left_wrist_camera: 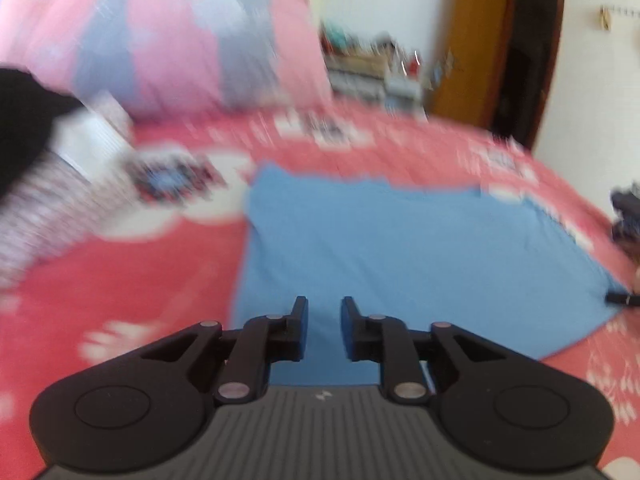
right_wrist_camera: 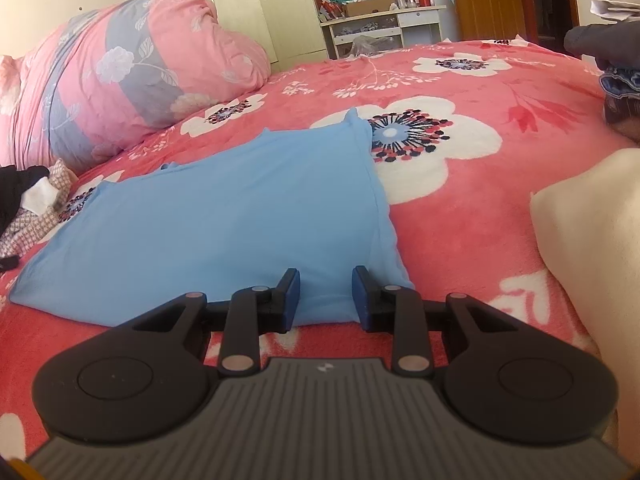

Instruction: Fold clothes

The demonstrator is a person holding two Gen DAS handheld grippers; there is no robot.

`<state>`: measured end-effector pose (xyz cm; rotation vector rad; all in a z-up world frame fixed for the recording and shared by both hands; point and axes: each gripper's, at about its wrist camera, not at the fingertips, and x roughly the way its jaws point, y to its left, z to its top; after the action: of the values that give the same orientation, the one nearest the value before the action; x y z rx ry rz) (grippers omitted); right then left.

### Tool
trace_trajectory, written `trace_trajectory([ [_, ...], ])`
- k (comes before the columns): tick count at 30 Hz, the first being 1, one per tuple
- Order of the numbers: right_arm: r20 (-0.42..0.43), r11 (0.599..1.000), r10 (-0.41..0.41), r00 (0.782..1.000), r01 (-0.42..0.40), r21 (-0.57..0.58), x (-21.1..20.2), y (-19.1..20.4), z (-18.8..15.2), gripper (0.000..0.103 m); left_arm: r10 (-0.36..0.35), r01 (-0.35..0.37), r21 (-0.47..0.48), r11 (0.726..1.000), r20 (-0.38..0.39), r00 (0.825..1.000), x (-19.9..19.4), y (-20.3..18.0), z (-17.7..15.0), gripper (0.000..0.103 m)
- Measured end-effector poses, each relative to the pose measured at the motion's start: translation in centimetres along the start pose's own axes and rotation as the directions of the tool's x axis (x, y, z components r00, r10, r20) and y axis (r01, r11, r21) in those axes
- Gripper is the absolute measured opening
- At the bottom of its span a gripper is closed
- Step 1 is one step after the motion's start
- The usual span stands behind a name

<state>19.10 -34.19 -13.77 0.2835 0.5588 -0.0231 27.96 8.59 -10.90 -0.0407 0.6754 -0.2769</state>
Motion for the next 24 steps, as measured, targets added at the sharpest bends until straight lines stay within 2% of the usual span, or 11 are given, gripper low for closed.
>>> trace_trajectory([
  [3, 0.001, 1.0, 0.005, 1.0, -0.005, 0.006, 0.1, -0.2, 0.0, 0.027, -0.056, 0.054, -0.131, 0.99, -0.011, 0.998, 1.9, 3.1, 1.4, 0.009],
  [5, 0.003, 1.0, 0.011, 1.0, -0.012, 0.01, 0.1, -0.3, 0.0, 0.028, -0.006, 0.003, -0.187, 0.982, -0.012, 1.0, 2.7, 5.1, 2.6, 0.01],
  [7, 0.004, 0.999, 0.026, 1.0, -0.026, 0.028, 0.2, -0.6, -0.1, 0.028, 0.077, -0.076, -0.247, 0.966, -0.006, 0.997, 2.8, 7.0, 3.1, 0.021],
  [9, 0.007, 0.998, 0.039, 0.999, -0.039, 0.047, 0.2, -1.0, -0.1, 0.028, 0.113, -0.104, -0.318, 0.942, 0.01, 0.994, 1.4, 8.1, 2.7, 0.016],
  [12, 0.006, 0.998, 0.039, 0.999, -0.039, 0.047, 0.2, -0.9, -0.1, 0.028, 0.168, -0.141, -0.421, 0.896, 0.028, 0.985, -0.7, 9.9, 2.1, 0.029],
  [13, 0.005, 0.998, 0.038, 0.999, -0.038, 0.045, 0.2, -0.8, -0.1, 0.028, 0.172, -0.139, -0.436, 0.889, 0.037, 0.984, -1.7, 9.9, 1.9, 0.031],
  [15, 0.005, 0.998, 0.041, 0.999, -0.041, 0.049, 0.2, -0.9, -0.1, 0.028, 0.136, -0.098, -0.432, 0.896, 0.057, 0.989, -4.1, 8.6, 1.3, 0.035],
  [17, 0.005, 0.997, 0.048, 0.999, -0.049, 0.061, 0.2, -1.1, -0.1, 0.028, 0.056, -0.025, -0.452, 0.892, 0.055, 0.997, -5.9, 7.1, 0.3, 0.044],
  [19, 0.008, 0.994, 0.067, 0.998, -0.068, 0.088, 0.2, -1.5, 0.0, 0.029, -0.015, 0.036, -0.472, 0.881, 0.047, 0.999, -7.2, 5.6, -0.7, 0.046],
  [22, 0.015, 0.979, 0.112, 0.994, -0.113, 0.169, -0.3, -2.6, 0.2, 0.031, -0.087, 0.072, -0.525, 0.848, -0.004, 0.996, -6.4, 3.8, -2.6, 0.046],
  [24, 0.017, 0.963, 0.125, 0.992, -0.126, 0.236, -1.3, -3.0, 0.1, 0.033, -0.097, 0.073, -0.575, 0.815, -0.011, 0.995, -5.5, 3.3, -4.0, 0.047],
])
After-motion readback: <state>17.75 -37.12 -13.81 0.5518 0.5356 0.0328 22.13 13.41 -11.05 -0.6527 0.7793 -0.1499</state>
